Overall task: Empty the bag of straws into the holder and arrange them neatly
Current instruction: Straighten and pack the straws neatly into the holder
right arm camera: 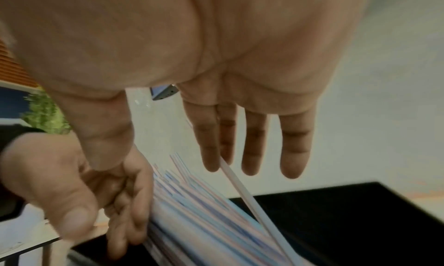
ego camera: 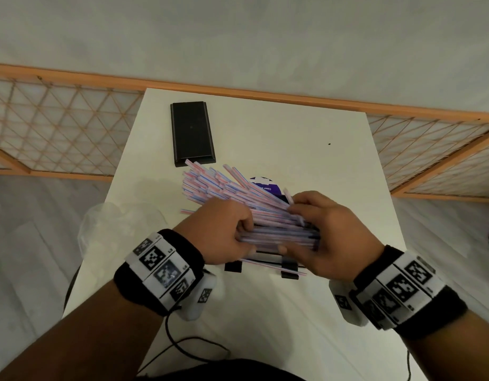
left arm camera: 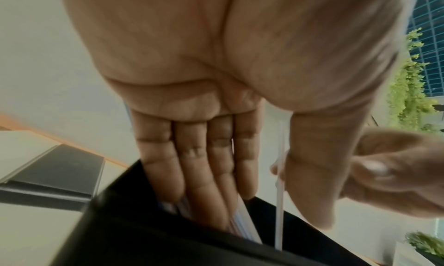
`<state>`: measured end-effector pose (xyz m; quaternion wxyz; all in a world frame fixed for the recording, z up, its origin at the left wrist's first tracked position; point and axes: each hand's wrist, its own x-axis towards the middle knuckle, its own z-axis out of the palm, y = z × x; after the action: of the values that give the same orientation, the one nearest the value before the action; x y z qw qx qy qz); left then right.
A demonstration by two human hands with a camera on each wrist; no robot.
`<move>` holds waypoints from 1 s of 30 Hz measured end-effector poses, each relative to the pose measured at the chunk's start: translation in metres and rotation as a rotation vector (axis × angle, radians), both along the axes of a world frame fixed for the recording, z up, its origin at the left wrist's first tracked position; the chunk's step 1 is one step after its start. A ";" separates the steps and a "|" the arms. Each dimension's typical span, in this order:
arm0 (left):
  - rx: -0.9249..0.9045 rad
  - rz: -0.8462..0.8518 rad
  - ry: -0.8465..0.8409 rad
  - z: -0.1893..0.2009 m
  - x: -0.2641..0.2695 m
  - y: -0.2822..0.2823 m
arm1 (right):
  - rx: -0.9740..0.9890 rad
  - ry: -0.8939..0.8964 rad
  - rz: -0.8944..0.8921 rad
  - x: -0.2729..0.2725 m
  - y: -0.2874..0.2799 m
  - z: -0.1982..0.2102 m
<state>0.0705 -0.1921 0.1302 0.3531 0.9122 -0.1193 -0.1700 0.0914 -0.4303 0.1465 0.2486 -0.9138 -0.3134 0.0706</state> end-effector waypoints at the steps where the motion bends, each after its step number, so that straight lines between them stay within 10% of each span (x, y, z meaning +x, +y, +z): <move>1: -0.038 0.023 -0.021 0.003 0.000 0.002 | -0.007 -0.014 0.025 -0.001 0.002 0.004; 10: -0.206 0.677 -0.791 0.015 0.015 0.029 | -0.256 0.091 -0.009 -0.008 0.035 -0.041; 16: -0.499 1.130 -0.187 -0.027 0.009 0.036 | -0.301 0.186 -0.141 -0.001 0.031 -0.064; 22: -0.901 1.257 -0.018 -0.031 0.012 0.036 | -0.193 0.225 -0.093 0.000 0.030 -0.061; 30: -0.563 1.155 0.094 -0.002 0.028 0.031 | -0.207 0.274 -0.072 0.000 0.033 -0.050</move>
<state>0.0987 -0.1612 0.1281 0.6186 0.6936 0.3663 0.0456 0.0919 -0.3972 0.0963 0.1961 -0.9269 -0.2348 0.2176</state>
